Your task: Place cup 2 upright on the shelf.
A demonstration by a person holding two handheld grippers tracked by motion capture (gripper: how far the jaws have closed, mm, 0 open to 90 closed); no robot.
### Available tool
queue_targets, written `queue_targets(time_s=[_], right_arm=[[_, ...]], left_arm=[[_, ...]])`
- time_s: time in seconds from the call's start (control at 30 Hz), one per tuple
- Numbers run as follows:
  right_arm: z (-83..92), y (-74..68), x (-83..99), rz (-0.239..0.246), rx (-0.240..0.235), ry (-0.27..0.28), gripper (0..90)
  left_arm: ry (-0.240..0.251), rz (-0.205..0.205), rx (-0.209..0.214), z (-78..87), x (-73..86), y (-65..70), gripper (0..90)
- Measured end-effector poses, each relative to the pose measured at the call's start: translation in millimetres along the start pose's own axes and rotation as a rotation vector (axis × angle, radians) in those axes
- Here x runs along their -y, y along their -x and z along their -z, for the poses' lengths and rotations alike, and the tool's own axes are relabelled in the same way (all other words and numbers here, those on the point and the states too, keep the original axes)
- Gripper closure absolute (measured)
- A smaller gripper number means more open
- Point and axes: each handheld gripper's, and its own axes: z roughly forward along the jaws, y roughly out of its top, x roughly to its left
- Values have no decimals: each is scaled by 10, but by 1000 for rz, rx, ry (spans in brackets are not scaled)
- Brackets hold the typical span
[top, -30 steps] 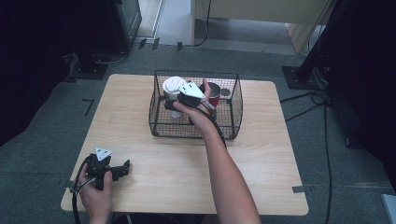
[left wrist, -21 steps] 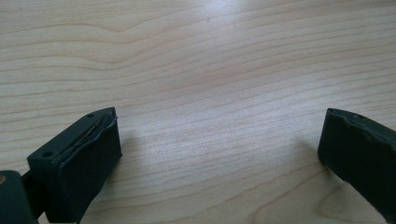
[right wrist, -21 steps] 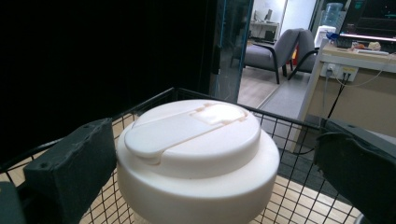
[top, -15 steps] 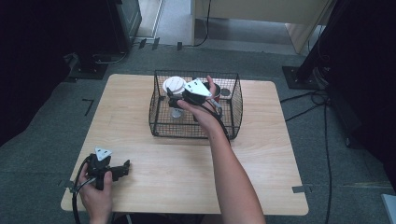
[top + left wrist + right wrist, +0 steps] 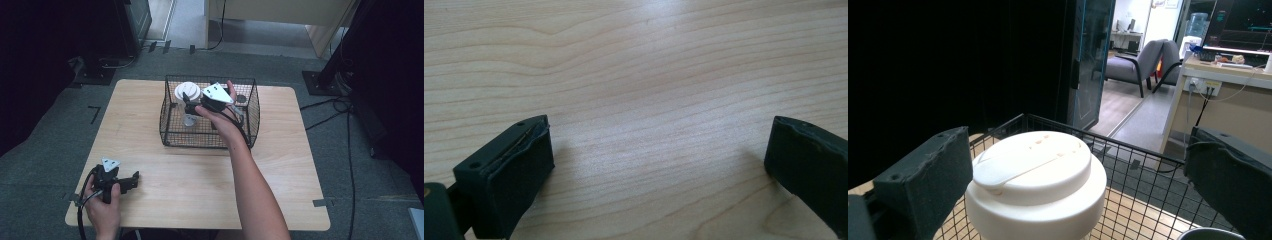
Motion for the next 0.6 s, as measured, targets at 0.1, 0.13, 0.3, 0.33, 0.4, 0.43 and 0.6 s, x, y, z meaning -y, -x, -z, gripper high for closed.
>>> queue_targets(time_s=[0.1, 0.13, 0.3, 0.33, 0.4, 0.43, 0.6], right_arm=[[51, 7, -17, -4, -1, 9, 0], [71, 11, -19, -3, -2, 11, 0], [206, 50, -9, -5, 1, 15, 0], [235, 58, -4, -7, 2, 14, 0], [296, 83, 7, -13, 3, 17, 0], [327, 93, 11, -21, 5, 17, 0], [485, 143, 16, -29, 13, 23, 0]], left_arm=[[1, 1, 0, -1, 0, 1, 0], [1, 1, 0, -1, 0, 1, 0], [1, 2, 0, -1, 0, 1, 0], [1, 2, 0, -1, 0, 1, 0], [1, 2, 0, -1, 0, 1, 0], [1, 2, 0, -1, 1, 1, 0], [1, 1, -1, -1, 0, 1, 0]])
